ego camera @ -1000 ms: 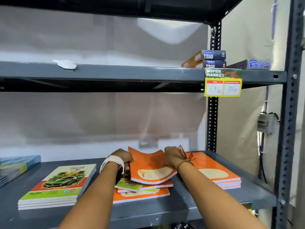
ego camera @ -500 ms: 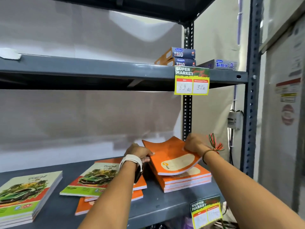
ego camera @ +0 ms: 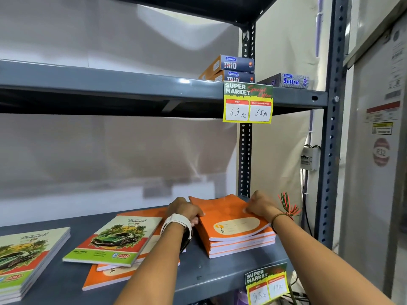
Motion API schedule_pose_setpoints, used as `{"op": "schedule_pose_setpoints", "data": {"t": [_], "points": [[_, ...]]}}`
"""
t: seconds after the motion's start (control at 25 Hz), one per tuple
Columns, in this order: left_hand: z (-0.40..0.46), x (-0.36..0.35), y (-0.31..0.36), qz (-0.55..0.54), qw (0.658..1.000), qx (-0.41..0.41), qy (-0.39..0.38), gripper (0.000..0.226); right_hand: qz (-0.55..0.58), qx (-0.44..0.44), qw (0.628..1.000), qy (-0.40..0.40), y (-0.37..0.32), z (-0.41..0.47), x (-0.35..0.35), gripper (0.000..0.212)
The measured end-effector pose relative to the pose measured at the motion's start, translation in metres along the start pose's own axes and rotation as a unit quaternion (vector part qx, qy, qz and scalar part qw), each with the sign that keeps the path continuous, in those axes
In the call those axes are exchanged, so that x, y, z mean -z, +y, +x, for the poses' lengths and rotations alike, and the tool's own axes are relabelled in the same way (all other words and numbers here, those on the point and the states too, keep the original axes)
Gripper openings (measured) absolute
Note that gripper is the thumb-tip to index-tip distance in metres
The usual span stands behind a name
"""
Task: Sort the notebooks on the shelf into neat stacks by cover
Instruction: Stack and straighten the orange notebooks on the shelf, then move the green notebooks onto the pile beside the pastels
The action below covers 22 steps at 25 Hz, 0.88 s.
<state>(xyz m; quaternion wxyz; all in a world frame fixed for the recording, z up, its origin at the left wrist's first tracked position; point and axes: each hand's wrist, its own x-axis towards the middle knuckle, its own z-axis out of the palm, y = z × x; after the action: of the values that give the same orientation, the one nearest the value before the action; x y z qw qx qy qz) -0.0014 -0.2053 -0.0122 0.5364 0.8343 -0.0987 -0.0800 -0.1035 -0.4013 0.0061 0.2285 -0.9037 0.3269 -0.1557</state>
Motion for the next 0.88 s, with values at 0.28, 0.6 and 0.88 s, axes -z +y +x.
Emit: {"op": "schedule_pose_setpoints", "data": {"t": [0.28,0.6,0.88], "points": [[0.004,-0.002,-0.011,0.044,0.999,-0.006,-0.003,0.038,-0.075,0.01,0.997,0.0,0.004,-0.001,-0.007,0.051],[0.01,0.093,-0.008,0.148,0.977,-0.029,0.149,0.022,0.0,0.143,0.986,0.09,-0.101,-0.026,-0.019,0.024],[-0.015,0.182,-0.065,0.445,0.868,0.039,0.216,0.035,-0.055,0.2,0.973,-0.097,-0.188,-0.076,-0.106,0.024]]}}
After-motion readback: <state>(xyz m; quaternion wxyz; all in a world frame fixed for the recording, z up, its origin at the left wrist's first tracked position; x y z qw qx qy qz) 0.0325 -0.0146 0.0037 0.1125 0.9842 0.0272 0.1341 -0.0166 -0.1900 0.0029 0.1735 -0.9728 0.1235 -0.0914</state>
